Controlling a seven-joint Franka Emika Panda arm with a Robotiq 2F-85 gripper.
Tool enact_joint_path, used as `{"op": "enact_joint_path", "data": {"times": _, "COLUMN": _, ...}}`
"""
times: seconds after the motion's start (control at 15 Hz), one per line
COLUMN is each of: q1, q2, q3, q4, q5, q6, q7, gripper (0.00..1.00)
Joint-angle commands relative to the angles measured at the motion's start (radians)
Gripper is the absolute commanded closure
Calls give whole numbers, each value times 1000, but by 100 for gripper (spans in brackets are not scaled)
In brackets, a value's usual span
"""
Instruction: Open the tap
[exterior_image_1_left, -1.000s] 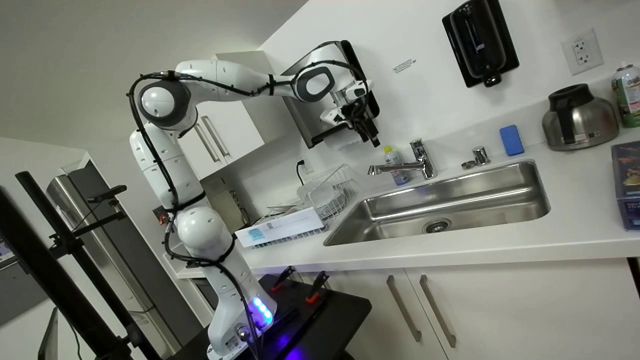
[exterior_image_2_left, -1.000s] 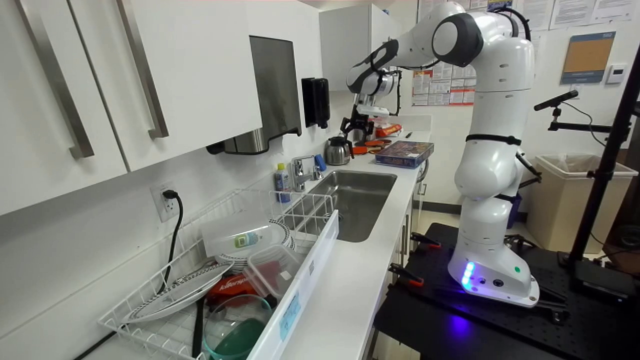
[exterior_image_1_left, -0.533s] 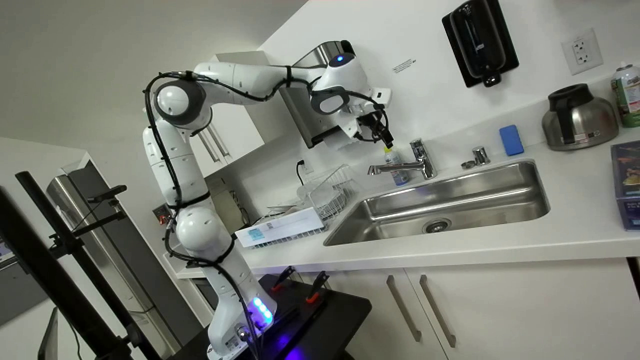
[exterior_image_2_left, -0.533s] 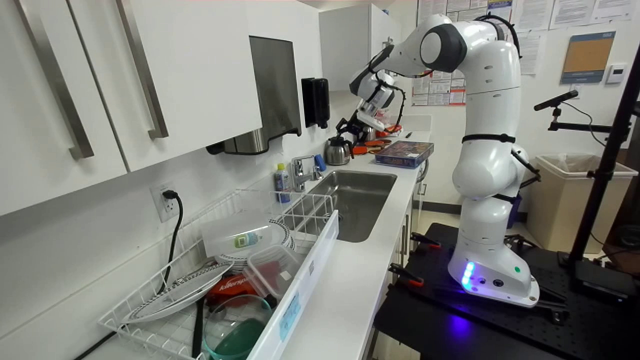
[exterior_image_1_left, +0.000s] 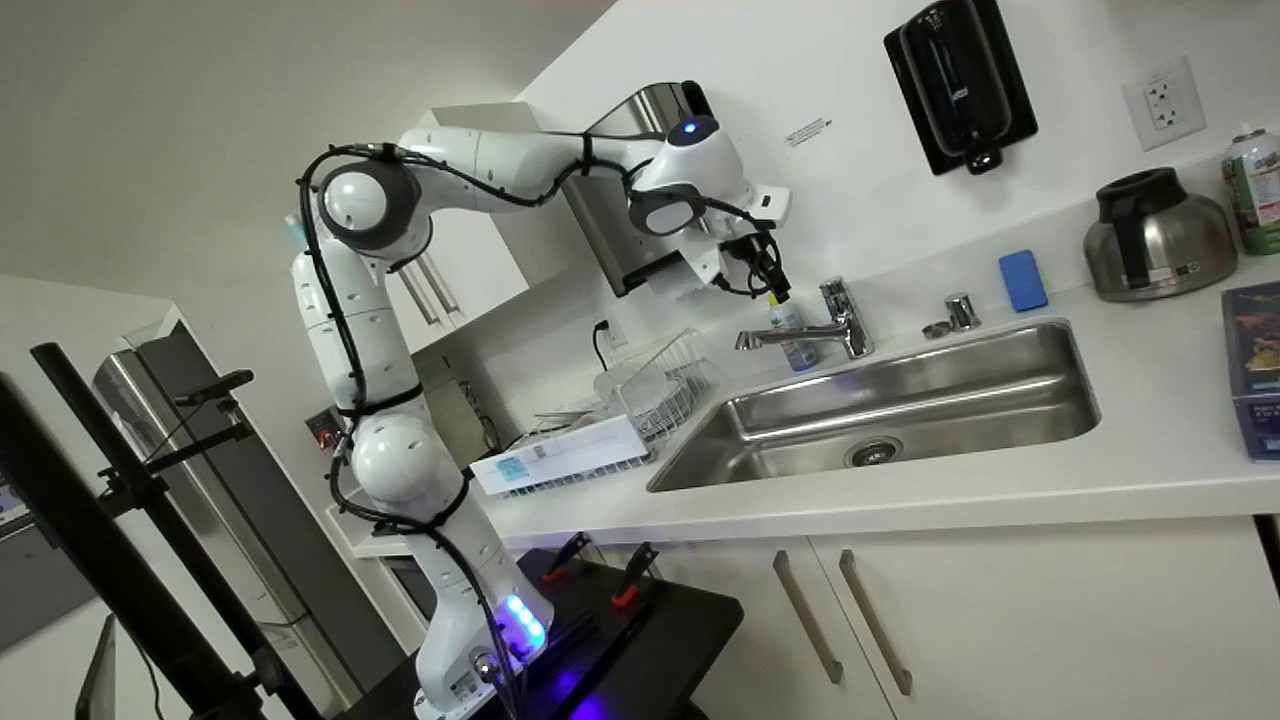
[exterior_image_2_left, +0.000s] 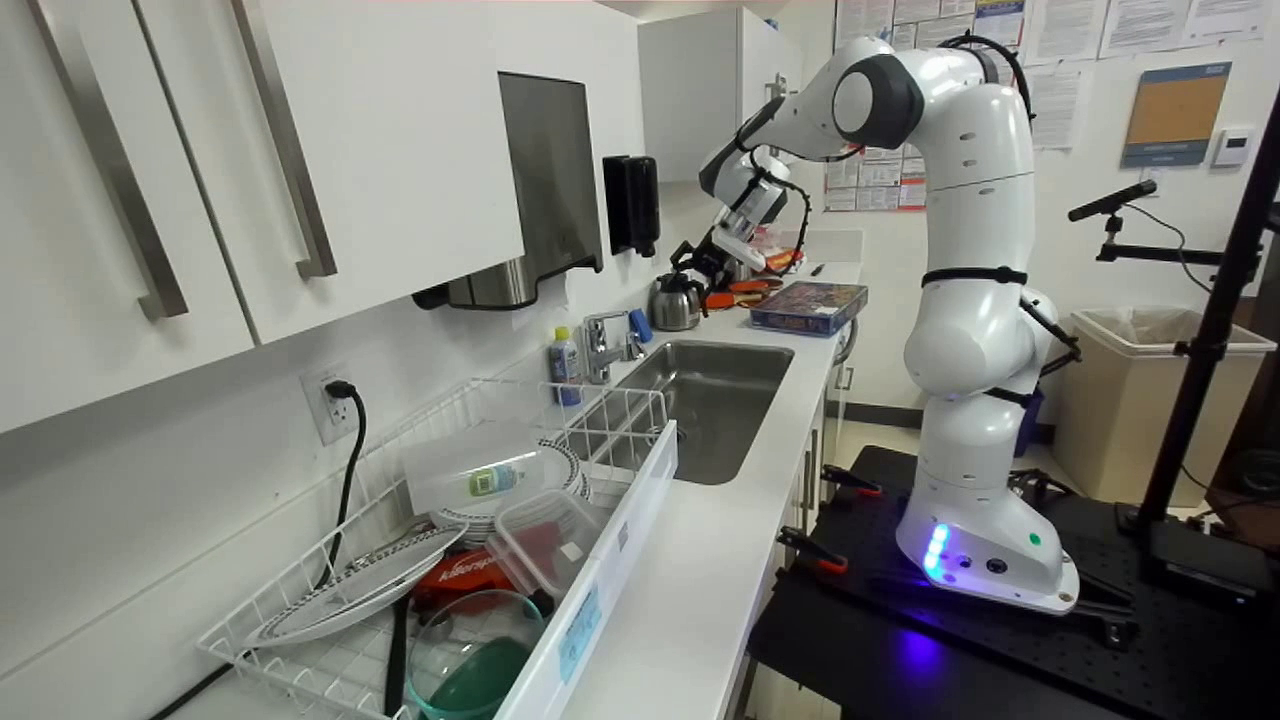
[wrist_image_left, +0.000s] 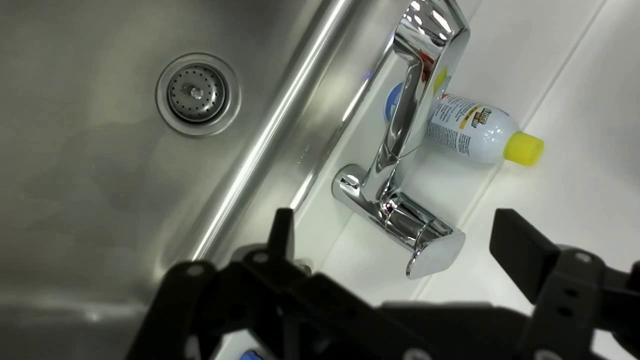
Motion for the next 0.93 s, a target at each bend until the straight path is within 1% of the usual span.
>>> {"op": "enact_joint_path", "data": {"times": 0.0, "q1": -34, "q2": 72, "q3": 15, "q4": 66, "q5": 95, "q6": -30, "q7": -7, "gripper": 0}}
{"op": "enact_joint_path", "data": {"times": 0.13, "q1": -51, "q2": 127, "q3": 22, "q4": 108, "q5": 182, "q6": -33, "q7": -27, "gripper": 0}}
{"op": "enact_joint_path", "data": {"times": 0.2, "q1": -68, "q2": 153, "q3": 31, "q4": 128, "q5": 256, "q6": -40, "q7": -68, "gripper": 0}}
{"op": "enact_joint_path", "data": {"times": 0.33, "q1": -95, "q2": 211, "q3": 46, "q4": 180, "q5": 385, "q6": -68, "q7": -105, "gripper": 0}}
{"op": "enact_joint_path", "data": {"times": 0.47, "q1": -106, "q2": 269, "q3": 57, "q4": 232, "q5": 463, "q6": -95, "q7": -119, "gripper": 0}}
{"op": "enact_joint_path", "data": {"times": 0.73, "q1": -113, "q2": 369, "q3": 76, "q4": 345, "q5": 541, "q6": -171, "q7": -96, "gripper": 0}}
{"op": "enact_joint_path", "data": {"times": 0.87, "q1": -96, "q2": 399, "q3": 75, "q4": 384, "q5": 525, "q6": -184, "q7": -60, "gripper": 0}}
